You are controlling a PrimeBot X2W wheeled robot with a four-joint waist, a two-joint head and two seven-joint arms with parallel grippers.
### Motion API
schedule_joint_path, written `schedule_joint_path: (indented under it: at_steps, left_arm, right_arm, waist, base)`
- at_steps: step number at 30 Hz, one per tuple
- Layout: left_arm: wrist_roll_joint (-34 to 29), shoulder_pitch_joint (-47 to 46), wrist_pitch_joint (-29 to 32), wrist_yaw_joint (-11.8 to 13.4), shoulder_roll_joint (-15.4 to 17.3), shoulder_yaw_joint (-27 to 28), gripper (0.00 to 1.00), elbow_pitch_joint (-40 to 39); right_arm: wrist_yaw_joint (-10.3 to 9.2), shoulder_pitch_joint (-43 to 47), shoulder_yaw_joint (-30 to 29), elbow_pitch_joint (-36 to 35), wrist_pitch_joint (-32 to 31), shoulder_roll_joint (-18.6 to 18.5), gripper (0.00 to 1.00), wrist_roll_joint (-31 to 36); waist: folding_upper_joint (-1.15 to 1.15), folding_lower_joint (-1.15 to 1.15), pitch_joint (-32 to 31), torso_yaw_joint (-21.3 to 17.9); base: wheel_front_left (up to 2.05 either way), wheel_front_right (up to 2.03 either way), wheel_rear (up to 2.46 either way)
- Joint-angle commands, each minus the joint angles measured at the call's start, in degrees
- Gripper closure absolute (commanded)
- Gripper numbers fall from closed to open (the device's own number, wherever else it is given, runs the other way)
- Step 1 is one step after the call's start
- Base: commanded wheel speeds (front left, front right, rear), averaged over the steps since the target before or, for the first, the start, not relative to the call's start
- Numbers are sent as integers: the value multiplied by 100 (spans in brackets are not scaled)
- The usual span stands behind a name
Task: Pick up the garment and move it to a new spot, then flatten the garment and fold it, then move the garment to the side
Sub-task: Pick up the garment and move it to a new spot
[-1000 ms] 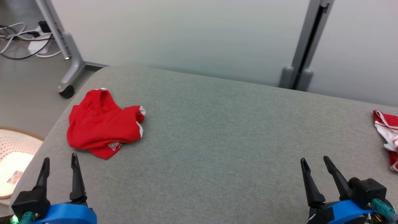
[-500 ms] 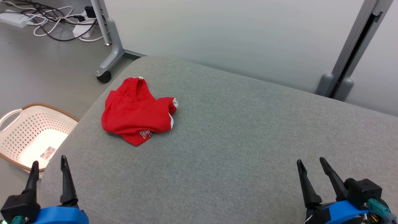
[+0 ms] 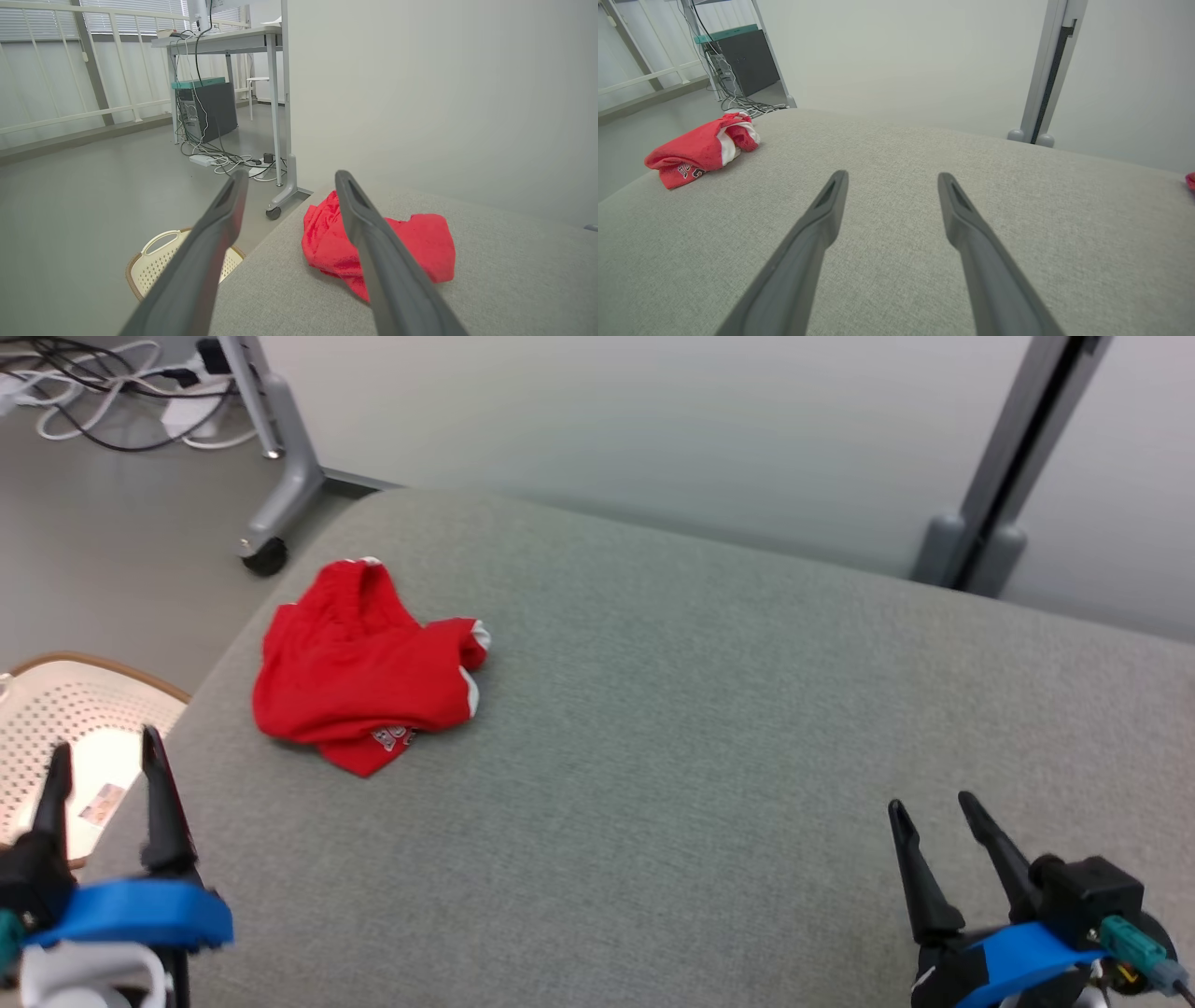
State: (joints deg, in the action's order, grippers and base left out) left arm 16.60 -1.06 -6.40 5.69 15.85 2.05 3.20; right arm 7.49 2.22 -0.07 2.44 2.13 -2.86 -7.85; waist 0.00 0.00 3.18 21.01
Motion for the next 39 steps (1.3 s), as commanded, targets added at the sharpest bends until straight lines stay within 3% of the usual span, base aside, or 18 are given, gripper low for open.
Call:
schedule_joint_path:
  at_steps: [1,14,23,32,39]
  left_arm:
    - [15,-270,-12,-35,67,30,0,49]
    - [402,-2455,-217,-229,595,441,0,1186]
    - [810,-3503,276,-713,1044,529,0,2800]
    - [1208,-3944,1299,-1131,857,205,0,4396]
    - [1392,-3974,1916,-1262,738,-36,0,5092]
  right_arm:
    - [1,-137,-25,-78,-24,-7,0,72]
    - [1,-697,-396,-916,-299,-142,0,467]
    - [1,-933,-674,-1530,-431,-277,0,505]
    - [1,-1046,-775,-1654,-480,-320,0,519]
    - [1,-1097,-718,-1605,-482,-314,0,530]
  waist:
    - [0,0,74,-66]
    - [0,0,1533,-1116]
    - [0,0,2373,-1490]
    - [0,0,2624,-1474]
    - [0,0,2565,-1471]
  base:
    - [0,0,0]
    - [0,0,0]
    - [0,0,0]
    - [0,0,0]
    - [0,0,0]
